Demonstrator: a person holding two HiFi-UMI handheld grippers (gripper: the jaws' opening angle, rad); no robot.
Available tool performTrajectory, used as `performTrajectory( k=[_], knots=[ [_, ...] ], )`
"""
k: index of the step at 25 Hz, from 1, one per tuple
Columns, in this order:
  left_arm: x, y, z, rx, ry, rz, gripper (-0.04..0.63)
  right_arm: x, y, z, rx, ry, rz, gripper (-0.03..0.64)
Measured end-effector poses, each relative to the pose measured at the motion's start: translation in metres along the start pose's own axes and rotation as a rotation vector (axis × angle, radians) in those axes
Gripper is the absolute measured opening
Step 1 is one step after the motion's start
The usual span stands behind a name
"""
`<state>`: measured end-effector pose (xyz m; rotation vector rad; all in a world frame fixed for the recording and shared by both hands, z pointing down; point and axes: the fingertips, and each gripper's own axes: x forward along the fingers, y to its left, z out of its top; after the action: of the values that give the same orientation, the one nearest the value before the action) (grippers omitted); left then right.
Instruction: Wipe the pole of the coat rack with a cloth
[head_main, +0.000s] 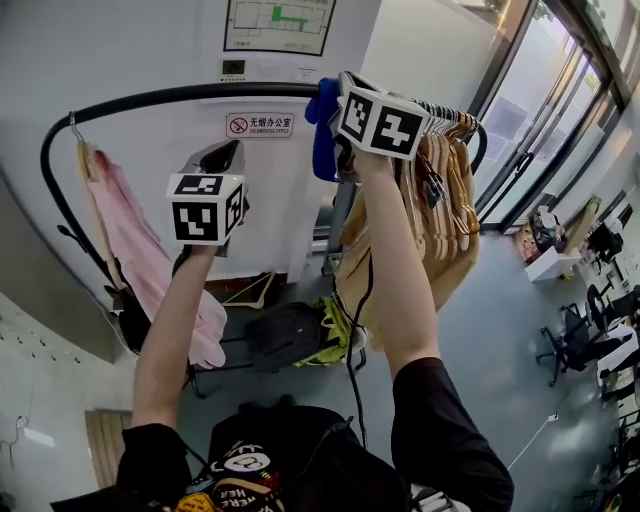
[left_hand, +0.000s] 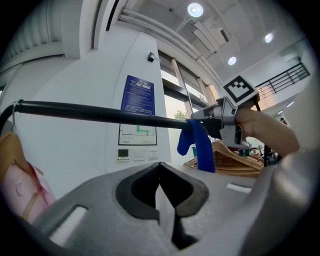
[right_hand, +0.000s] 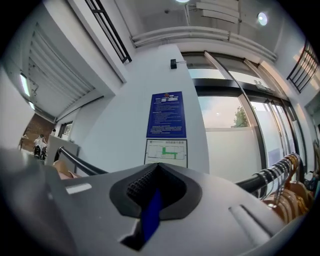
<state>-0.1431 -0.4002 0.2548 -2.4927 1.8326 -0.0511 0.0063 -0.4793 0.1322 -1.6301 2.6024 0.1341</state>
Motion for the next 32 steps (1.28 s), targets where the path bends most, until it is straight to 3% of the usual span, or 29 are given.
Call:
performTrajectory(
  k=[12,18,26,32],
  knots=[
    [-0.058,0.101,0.035,0.001,-0.055,0.211,0.003,0.035,0.188,0.000,-0.041,-0.015,0.233,0.000],
    [-0.088,0.139,0.061,0.017,-0.088,0.301,0.003,0.044,0.243,0.000,-0.056,-0.015,0.302,0.000],
    [-0.087,0.139,0.064,0.030,-0.086,0.300,0.003,0.044,0.243,-0.001,-0.060,-0.010,0.316,0.000],
    [-0.056,0.111,0.064,0.037,-0.088,0.238,0.003,0.036,0.196,-0.003,-0.077,-0.015,0.261,0.002]
  ],
)
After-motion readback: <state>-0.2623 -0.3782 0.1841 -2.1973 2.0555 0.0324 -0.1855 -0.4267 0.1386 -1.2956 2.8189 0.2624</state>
